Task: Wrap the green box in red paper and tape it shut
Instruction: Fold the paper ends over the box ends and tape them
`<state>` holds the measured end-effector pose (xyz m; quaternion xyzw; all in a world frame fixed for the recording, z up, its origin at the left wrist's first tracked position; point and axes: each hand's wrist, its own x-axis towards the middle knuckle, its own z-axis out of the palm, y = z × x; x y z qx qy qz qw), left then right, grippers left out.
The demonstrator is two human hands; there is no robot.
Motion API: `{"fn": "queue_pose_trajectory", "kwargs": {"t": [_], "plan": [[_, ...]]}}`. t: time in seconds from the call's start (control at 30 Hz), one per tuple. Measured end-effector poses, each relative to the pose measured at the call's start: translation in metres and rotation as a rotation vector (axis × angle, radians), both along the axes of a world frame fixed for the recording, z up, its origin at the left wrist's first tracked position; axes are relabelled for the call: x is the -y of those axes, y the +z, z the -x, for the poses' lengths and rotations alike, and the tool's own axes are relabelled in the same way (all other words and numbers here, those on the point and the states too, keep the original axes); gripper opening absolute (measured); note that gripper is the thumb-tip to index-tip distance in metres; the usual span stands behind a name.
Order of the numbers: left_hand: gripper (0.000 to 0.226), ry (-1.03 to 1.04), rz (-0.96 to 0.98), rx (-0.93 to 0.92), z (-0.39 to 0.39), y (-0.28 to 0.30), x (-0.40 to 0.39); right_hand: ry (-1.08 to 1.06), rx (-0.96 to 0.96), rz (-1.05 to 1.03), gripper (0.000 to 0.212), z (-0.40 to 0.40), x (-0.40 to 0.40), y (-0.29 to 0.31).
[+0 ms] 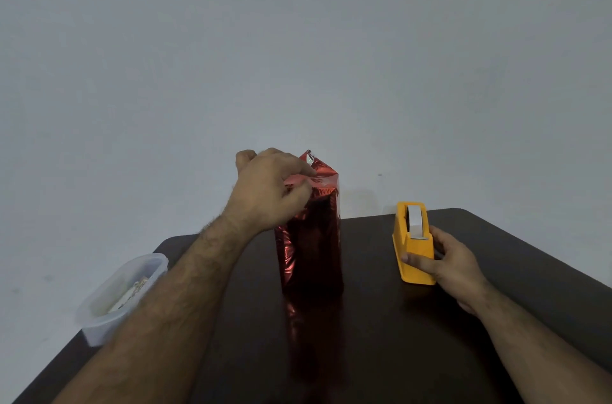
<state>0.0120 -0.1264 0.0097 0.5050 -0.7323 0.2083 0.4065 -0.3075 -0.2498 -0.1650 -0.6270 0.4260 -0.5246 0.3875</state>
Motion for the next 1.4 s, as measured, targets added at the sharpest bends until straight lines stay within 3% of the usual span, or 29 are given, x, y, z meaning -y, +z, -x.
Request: {"fn": "queue_pose_trajectory", "kwargs": {"t": [0.17,0.27,0.37,0.53,0.7,0.8,0.93,1.17,1.4], "plan": [[0.013,-0.062,0.195,0.314,0.049,-0.024,-0.014,0.035,0.015,-0.016,0.097,0.003,-0.002,0.001],[0.026,-0.175,-0.028,0.376,0.100,-0.042,-0.012,0.069,-0.009,-0.034,0.103,0.009,-0.001,0.001],[0.024,-0.169,-0.368,0.027,0.144,-0.054,0.006,0.106,-0.013,-0.038,0.098,0.015,0.001,-0.001],[0.023,0.120,-0.797,-0.527,0.178,-0.062,0.070,0.066,-0.027,-0.016,0.099,0.013,0.005,-0.004],[0.014,0.020,-1.075,-0.932,0.183,-0.072,0.095,0.038,-0.060,0.006,0.102,0.014,0.009,-0.007],[0.007,0.044,-1.156,-0.959,0.185,-0.067,0.097,0.023,-0.073,-0.003,0.115,0.013,0.010,-0.006],[0.024,0.077,-1.213,-0.943,0.190,-0.056,0.092,0.013,-0.065,-0.004,0.113,0.012,0.011,-0.007],[0.023,0.063,-1.105,-0.901,0.200,-0.036,0.085,0.014,-0.077,0.005,0.114,0.011,0.011,-0.007],[0.015,0.135,-1.100,-0.949,0.193,-0.042,0.072,-0.012,-0.121,-0.021,0.093,0.011,0.010,-0.006]]}}
